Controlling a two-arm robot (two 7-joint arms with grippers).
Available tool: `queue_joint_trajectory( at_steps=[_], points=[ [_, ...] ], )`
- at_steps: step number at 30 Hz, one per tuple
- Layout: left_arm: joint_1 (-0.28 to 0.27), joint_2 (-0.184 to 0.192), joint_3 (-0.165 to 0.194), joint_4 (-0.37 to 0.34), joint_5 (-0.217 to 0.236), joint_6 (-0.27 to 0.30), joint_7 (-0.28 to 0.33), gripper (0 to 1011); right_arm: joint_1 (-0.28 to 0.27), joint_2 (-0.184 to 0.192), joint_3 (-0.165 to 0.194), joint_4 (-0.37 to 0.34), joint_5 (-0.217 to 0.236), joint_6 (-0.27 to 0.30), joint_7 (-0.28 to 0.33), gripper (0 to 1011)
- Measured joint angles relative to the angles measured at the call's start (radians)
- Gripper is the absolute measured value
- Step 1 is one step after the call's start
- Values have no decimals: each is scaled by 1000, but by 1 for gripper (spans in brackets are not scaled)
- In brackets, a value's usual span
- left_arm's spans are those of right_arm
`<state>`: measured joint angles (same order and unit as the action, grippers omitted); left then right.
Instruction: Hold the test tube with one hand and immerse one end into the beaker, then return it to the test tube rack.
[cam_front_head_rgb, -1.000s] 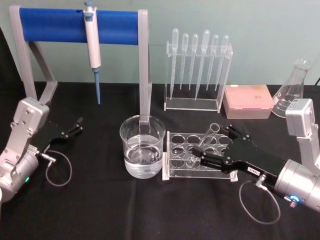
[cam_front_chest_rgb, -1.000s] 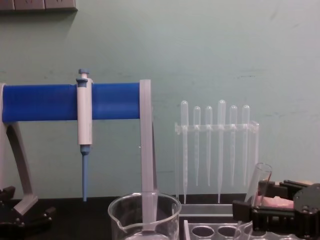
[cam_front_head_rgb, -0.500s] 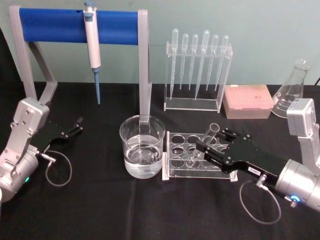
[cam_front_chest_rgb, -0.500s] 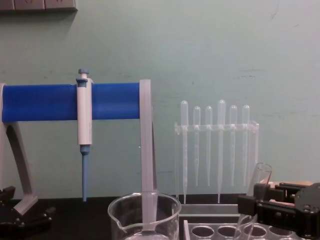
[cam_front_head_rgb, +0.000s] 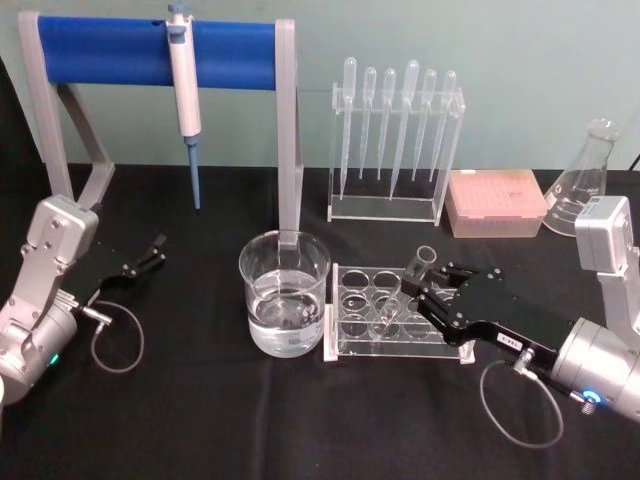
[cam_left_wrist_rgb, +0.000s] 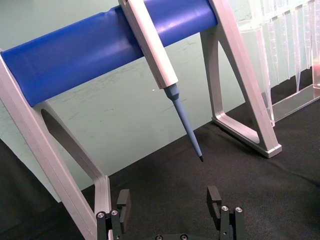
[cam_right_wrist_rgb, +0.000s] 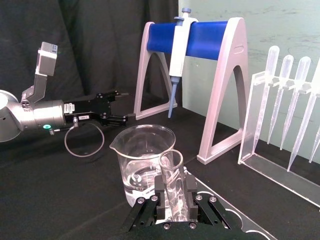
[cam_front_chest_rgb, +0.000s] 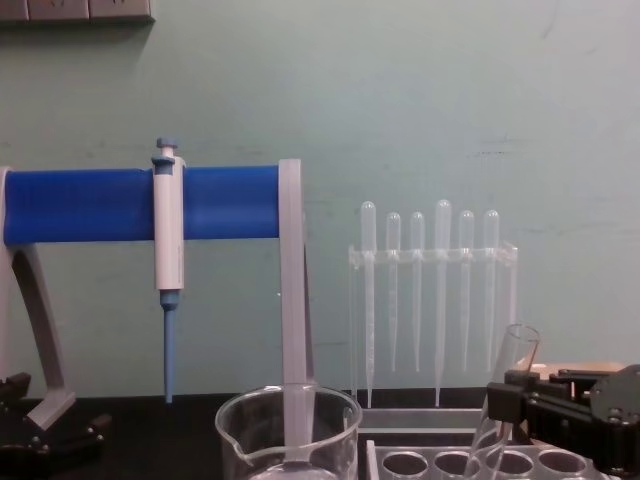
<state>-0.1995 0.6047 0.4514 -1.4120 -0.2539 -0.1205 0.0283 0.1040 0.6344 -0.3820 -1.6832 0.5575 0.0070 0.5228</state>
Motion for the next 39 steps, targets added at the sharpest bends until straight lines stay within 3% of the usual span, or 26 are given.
queue_joint_trajectory(
  at_steps=[12, 19, 22, 28, 39],
  points=[
    [0, 0, 0, 0, 0, 0, 0, 1000, 25, 25, 13, -32, -7, 32, 16, 239],
    [0, 0, 0, 0, 0, 0, 0, 1000, 73, 85, 22, -104, 6, 119, 44, 241],
    [0, 0, 0, 0, 0, 0, 0, 1000, 112, 121, 22, -142, 22, 186, 55, 241],
    [0, 0, 0, 0, 0, 0, 0, 1000, 177, 157, 18, -171, 55, 286, 62, 239],
    [0, 0, 0, 0, 0, 0, 0, 1000, 267, 184, -3, -172, 81, 349, 67, 241]
  ],
)
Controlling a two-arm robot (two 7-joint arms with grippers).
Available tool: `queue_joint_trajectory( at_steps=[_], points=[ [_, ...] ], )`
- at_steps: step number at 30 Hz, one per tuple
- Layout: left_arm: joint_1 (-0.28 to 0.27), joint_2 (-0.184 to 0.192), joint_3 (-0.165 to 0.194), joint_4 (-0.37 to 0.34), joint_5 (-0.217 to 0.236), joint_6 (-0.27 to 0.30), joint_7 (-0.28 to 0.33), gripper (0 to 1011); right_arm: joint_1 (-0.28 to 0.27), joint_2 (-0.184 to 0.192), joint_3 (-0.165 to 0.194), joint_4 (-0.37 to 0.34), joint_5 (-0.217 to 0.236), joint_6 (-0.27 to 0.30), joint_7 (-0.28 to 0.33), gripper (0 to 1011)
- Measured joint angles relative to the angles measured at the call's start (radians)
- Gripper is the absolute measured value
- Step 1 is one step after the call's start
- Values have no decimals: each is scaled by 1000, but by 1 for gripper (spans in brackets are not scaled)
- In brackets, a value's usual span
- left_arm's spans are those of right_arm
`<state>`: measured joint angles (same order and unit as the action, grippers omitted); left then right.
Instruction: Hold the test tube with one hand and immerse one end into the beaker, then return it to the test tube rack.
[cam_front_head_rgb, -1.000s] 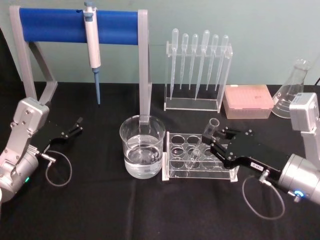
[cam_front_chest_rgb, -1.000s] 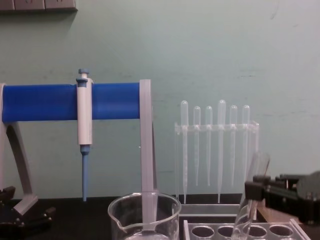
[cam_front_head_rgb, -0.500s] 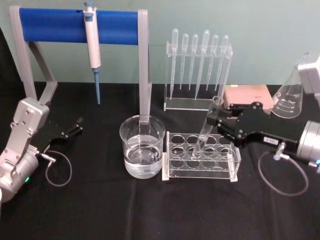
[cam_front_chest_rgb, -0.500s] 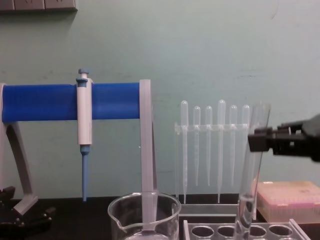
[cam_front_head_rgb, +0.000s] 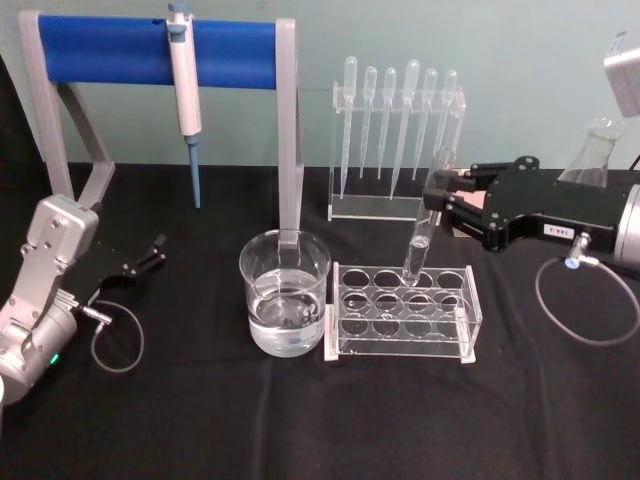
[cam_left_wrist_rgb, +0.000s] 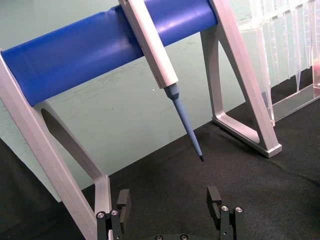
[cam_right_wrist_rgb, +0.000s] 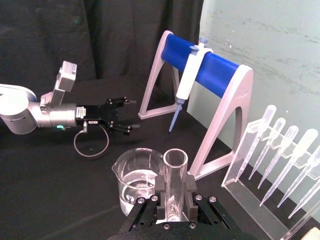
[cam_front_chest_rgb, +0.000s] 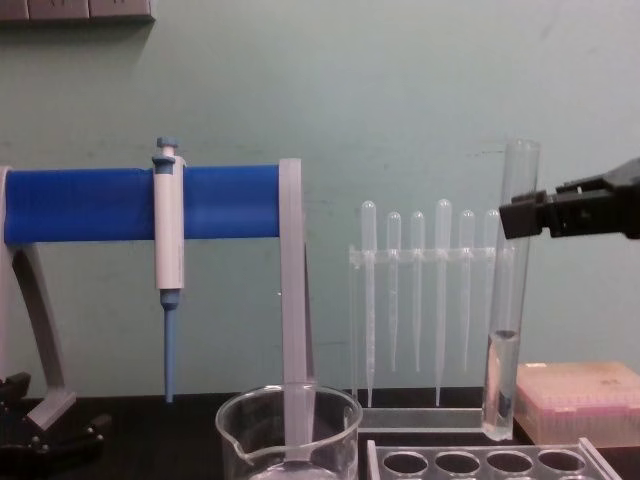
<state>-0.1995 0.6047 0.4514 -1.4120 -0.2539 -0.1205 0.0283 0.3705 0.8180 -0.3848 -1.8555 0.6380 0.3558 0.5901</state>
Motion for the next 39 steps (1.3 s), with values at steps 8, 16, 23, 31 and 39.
queue_joint_trajectory(
  at_steps=[8, 16, 23, 31, 39],
  points=[
    [0, 0, 0, 0, 0, 0, 0, 1000, 5, 0, -3, 2, 4, 5, -1, 239],
    [0, 0, 0, 0, 0, 0, 0, 1000, 2, 0, -1, 2, 1, 2, -2, 239],
    [0, 0, 0, 0, 0, 0, 0, 1000, 0, -1, 0, 2, 0, 0, -3, 241],
    [0, 0, 0, 0, 0, 0, 0, 1000, -1, -1, 1, 2, -1, -1, -3, 241],
    [0, 0, 0, 0, 0, 0, 0, 1000, -2, -1, 1, 2, -1, -2, -3, 239]
  ],
)
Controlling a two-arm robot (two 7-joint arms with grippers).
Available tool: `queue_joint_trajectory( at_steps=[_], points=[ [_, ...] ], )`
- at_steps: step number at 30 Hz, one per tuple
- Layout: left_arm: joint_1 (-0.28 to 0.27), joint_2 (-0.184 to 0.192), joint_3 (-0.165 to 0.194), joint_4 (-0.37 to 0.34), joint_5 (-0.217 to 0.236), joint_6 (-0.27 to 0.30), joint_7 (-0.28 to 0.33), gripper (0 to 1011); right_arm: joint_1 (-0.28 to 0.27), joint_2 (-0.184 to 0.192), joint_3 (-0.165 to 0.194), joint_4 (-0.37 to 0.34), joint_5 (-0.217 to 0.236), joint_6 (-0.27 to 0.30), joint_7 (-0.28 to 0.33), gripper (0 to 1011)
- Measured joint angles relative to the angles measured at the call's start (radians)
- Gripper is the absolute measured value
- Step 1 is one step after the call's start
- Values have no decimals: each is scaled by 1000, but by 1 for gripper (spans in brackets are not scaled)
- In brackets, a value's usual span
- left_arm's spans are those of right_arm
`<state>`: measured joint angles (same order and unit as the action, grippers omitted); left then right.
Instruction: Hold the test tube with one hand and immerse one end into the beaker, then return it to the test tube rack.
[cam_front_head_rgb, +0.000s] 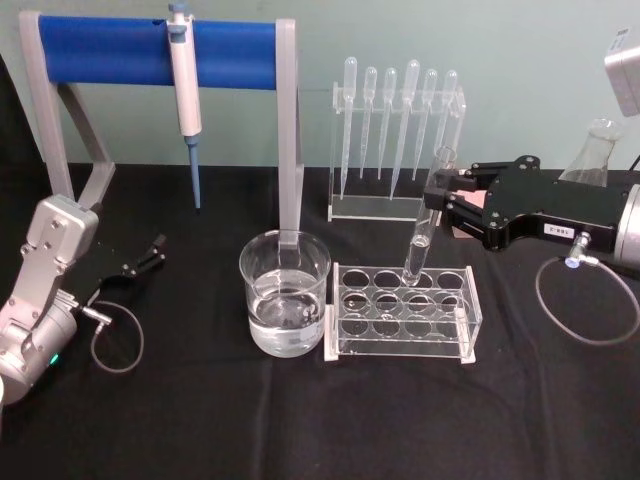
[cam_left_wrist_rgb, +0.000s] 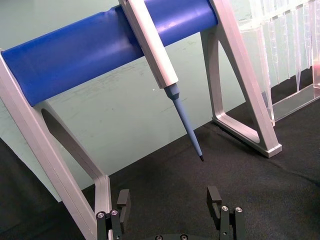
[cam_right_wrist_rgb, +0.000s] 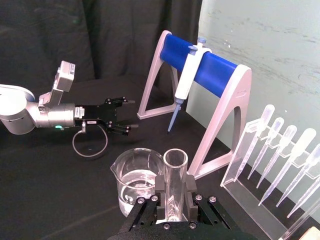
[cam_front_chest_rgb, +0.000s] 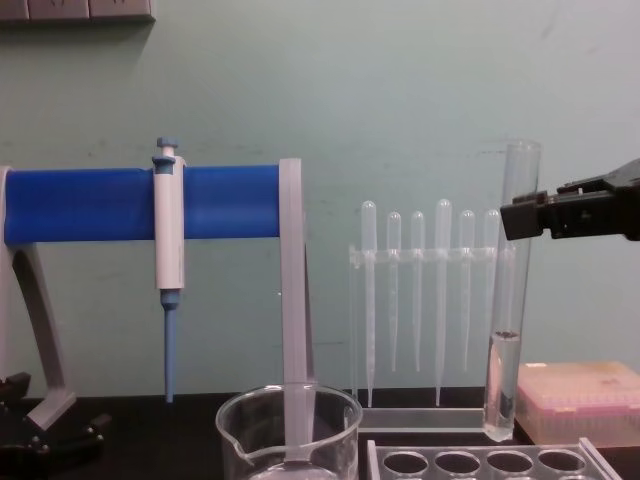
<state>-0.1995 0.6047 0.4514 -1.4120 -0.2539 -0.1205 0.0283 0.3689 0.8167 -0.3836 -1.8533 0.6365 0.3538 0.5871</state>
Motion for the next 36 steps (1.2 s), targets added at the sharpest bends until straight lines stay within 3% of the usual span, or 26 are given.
queue_joint_trajectory(
  at_steps=[36],
  points=[
    [0, 0, 0, 0, 0, 0, 0, 1000, -1, 0, 0, 0, 0, 0, 0, 241]
  ],
)
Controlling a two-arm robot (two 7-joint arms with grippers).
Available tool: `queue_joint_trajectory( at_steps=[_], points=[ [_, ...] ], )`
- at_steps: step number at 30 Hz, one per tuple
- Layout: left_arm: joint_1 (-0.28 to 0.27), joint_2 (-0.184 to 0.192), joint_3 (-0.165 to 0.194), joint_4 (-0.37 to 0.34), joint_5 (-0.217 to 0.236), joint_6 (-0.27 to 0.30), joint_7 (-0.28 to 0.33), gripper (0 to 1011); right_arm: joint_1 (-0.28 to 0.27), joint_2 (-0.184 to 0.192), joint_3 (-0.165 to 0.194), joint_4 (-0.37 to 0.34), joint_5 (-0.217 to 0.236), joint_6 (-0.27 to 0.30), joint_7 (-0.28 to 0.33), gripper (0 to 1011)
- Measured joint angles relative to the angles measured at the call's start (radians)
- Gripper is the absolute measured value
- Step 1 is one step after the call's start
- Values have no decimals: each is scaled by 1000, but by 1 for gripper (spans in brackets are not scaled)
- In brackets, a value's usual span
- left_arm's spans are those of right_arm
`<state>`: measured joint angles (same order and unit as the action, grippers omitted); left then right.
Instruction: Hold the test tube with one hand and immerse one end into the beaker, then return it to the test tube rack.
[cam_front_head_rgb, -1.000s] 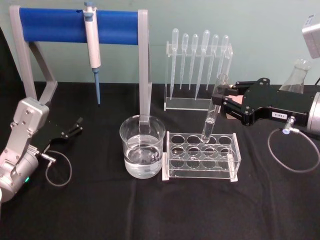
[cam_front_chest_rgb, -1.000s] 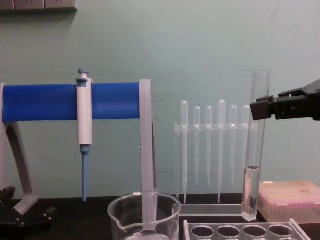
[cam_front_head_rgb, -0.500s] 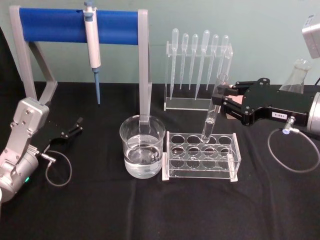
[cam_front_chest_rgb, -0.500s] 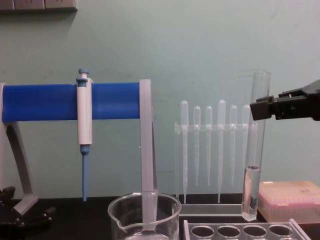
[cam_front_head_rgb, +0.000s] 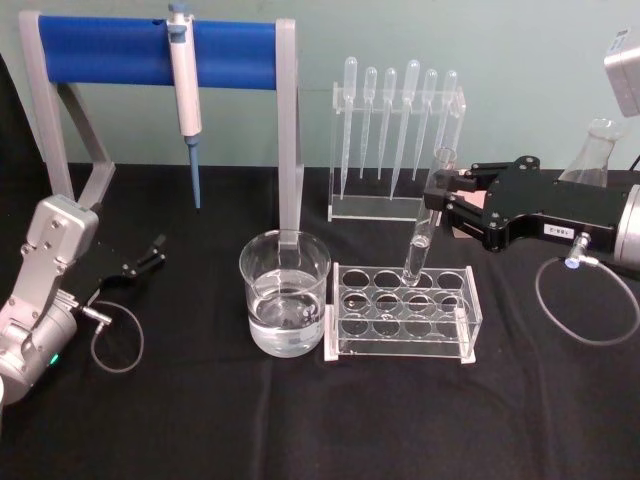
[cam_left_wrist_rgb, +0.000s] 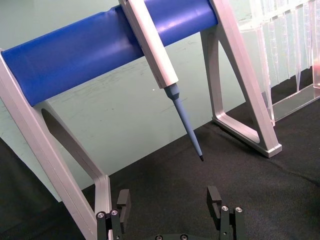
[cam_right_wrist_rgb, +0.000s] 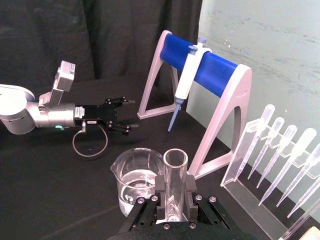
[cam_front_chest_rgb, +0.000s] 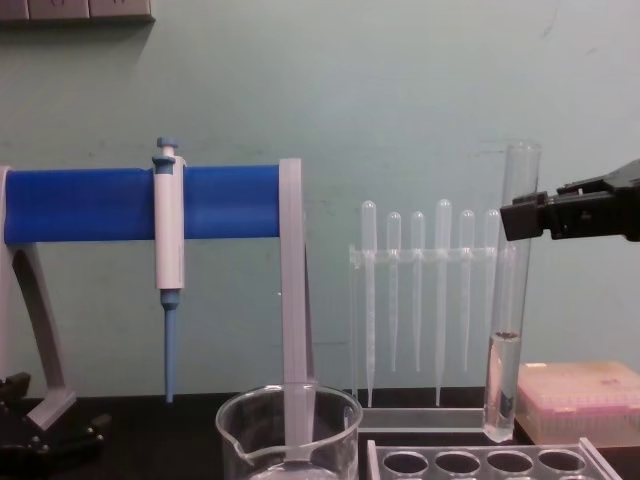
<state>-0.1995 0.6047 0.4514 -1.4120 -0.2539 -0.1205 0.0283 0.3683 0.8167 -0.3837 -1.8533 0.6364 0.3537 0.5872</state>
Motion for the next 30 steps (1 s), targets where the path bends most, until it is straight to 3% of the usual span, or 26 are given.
queue_joint_trajectory(
  at_steps=[30],
  points=[
    [0, 0, 0, 0, 0, 0, 0, 1000, 0, 0, 0, 0, 0, 0, 0, 241]
  ],
)
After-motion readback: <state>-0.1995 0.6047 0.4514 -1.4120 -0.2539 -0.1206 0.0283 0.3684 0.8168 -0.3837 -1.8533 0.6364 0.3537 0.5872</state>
